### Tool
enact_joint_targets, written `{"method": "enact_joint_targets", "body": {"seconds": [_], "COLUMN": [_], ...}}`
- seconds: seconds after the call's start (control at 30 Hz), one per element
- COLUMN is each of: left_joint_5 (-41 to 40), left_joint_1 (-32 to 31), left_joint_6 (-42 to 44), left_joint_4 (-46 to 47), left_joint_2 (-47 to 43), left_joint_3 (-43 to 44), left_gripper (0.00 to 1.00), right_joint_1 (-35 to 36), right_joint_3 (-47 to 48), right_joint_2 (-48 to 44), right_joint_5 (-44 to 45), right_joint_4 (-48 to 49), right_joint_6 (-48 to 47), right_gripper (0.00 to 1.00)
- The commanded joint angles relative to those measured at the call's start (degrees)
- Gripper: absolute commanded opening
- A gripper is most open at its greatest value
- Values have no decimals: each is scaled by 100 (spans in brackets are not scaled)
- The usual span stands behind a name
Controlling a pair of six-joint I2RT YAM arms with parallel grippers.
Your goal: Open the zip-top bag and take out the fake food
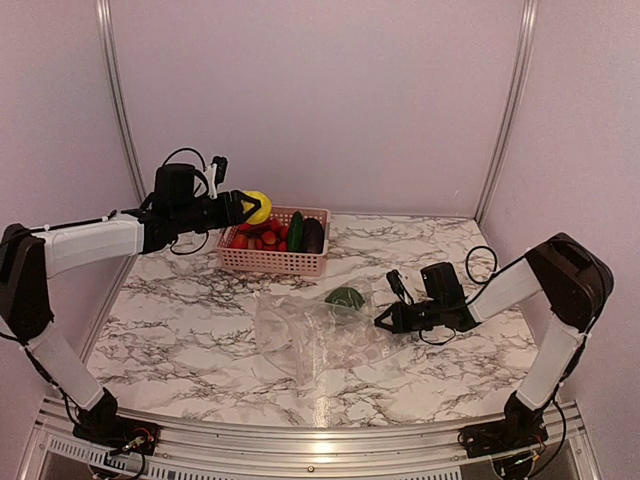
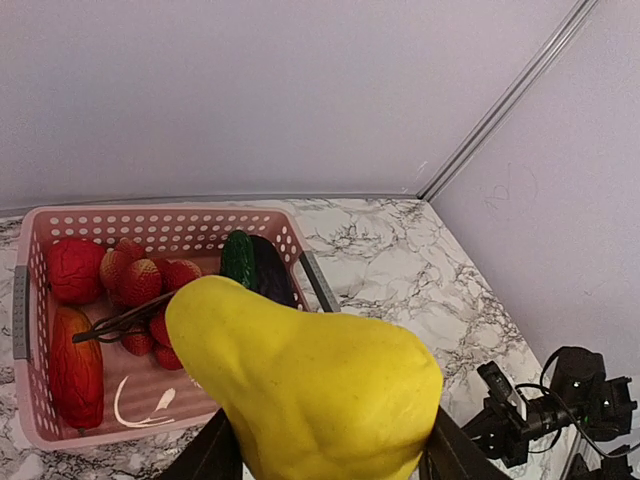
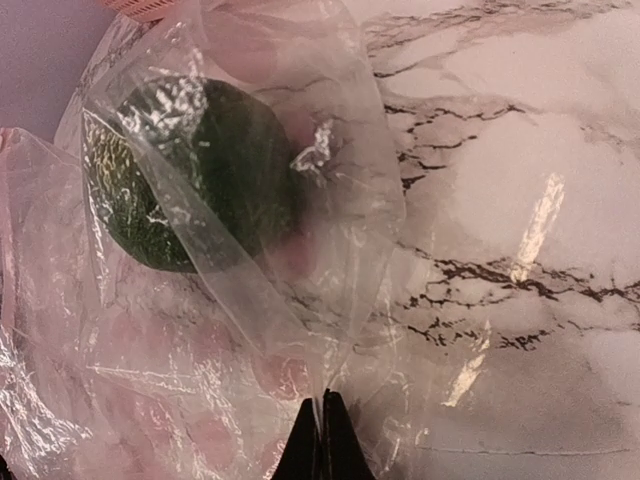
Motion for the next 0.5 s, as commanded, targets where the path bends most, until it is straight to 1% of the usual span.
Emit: {"method": "enact_joint_targets", "body": {"seconds": [0.0, 0.17, 0.37, 0.47], "left_joint_5": [-233, -413, -389, -343], "left_joint_1": [12, 11, 1, -6], "left_joint_6": [348, 410, 462, 460], "left_joint_4": [-700, -1028, -1264, -1353], "left_joint_2": [847, 1908, 2866, 3215], "left_joint_3": [884, 1815, 2687, 2981], "left_gripper": [51, 51, 52, 52], "right_joint_1": [-48, -51, -51, -53], "right_joint_3": [-39, -21, -14, -36], "right_joint_2": [-129, -144, -139, -150], "right_joint_5": [45, 28, 19, 16], "right_joint_4": [-265, -288, -302, -301], "right_joint_6": [-20, -35, -62, -57], "right_gripper": [0, 0, 0, 0]}}
